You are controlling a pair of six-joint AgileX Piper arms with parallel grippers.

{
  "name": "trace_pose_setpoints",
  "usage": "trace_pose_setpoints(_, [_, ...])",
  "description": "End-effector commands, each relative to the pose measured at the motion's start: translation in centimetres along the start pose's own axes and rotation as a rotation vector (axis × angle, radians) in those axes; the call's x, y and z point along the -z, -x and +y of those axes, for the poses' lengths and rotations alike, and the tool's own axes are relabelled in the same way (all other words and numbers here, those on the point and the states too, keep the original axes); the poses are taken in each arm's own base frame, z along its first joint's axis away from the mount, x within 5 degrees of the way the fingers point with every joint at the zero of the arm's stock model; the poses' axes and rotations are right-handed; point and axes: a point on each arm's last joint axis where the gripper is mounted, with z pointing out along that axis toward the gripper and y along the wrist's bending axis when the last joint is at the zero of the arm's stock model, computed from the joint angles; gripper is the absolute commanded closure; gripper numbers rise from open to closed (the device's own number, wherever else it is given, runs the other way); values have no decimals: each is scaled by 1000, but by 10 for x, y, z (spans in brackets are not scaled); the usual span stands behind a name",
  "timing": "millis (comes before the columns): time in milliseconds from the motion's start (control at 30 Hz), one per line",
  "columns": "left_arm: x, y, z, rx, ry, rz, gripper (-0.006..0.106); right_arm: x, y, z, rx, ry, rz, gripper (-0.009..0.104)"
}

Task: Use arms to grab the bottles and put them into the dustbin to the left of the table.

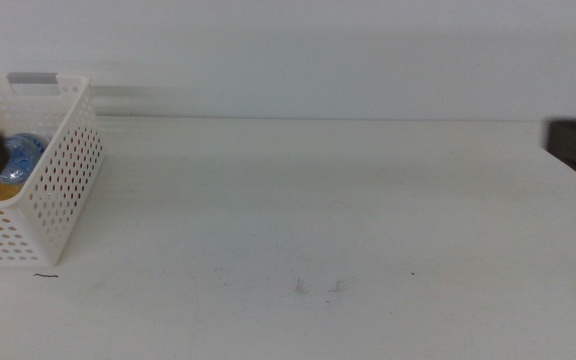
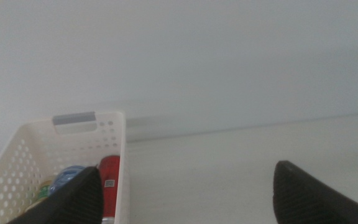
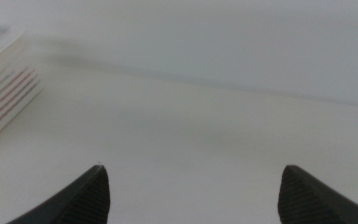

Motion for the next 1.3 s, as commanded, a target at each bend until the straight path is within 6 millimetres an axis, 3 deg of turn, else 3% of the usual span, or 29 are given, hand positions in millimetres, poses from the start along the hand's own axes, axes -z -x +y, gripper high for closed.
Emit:
trace_pose_setpoints(0, [15,-20,-1,8,8,-66,7,16,-25,-16,-9,-69,-154,9])
trace_pose_setpoints(133, [34,-66,-2,-23,20,-98,7,41,-88,-35,-40,-221,-237,9])
trace_pose_setpoints(267, [38,-103,-3,-34,24,-103,7,51,-145,-40,-81,-319,-265,9])
trace_pose_setpoints(333, [38,-115,-3,-34,24,-107,7,51,-168,-41,-87,-346,-282,9])
trace_pose_setpoints(467, [31,-137,-3,-29,24,-66,7,35,-197,-45,-112,-349,-208,9])
trace_pose_setpoints(700, [24,-160,-2,-27,25,-4,7,24,-214,-47,-130,-343,-171,9])
trace_pose_setpoints(1267, [23,-160,-1,-22,51,-12,7,25,-210,-47,-120,-338,-213,9])
